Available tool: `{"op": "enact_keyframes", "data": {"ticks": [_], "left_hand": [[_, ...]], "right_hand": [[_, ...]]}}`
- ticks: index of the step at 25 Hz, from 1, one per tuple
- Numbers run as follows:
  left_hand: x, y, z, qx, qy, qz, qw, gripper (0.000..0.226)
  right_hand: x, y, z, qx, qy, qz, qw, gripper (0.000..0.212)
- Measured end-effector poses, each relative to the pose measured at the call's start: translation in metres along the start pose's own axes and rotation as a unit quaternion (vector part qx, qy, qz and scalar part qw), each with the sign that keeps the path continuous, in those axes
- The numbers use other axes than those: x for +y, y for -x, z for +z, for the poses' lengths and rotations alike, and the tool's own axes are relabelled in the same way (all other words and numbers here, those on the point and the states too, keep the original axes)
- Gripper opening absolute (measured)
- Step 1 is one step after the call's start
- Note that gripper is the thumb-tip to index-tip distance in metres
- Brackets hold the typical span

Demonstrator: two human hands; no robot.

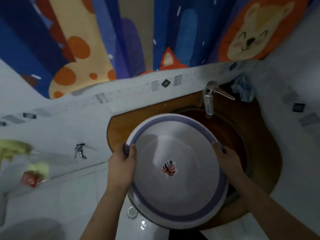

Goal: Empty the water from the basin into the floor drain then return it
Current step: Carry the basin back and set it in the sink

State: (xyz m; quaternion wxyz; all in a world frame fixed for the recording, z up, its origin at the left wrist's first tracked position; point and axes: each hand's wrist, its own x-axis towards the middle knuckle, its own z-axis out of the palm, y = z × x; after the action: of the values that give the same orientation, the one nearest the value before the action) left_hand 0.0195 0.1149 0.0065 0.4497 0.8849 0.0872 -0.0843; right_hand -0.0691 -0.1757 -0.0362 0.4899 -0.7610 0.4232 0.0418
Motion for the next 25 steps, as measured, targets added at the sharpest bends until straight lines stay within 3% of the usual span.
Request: {"op": "enact_keyframes", "data": {"ticks": [5,14,25], "left_hand": [[0.020,-0.014,0.037,-0.057,0.023,-0.022,0.998,0.027],[0.002,-0.021,0.089,-0.127,0.039,-0.176,0.976,0.035],[-0.011,-0.025,0.125,-0.127,0.024,-0.175,0.976,0.038]], "right_hand": [[0.018,-0.043,-0.024,-0.021,0.035,0.057,0.998,0.042],[0.034,-0.108,-0.048,0.029,0.156,-0.015,0.987,0.032],[0.049,-0.122,-0.052,0.025,0.178,-0.027,0.983,0.033]]}}
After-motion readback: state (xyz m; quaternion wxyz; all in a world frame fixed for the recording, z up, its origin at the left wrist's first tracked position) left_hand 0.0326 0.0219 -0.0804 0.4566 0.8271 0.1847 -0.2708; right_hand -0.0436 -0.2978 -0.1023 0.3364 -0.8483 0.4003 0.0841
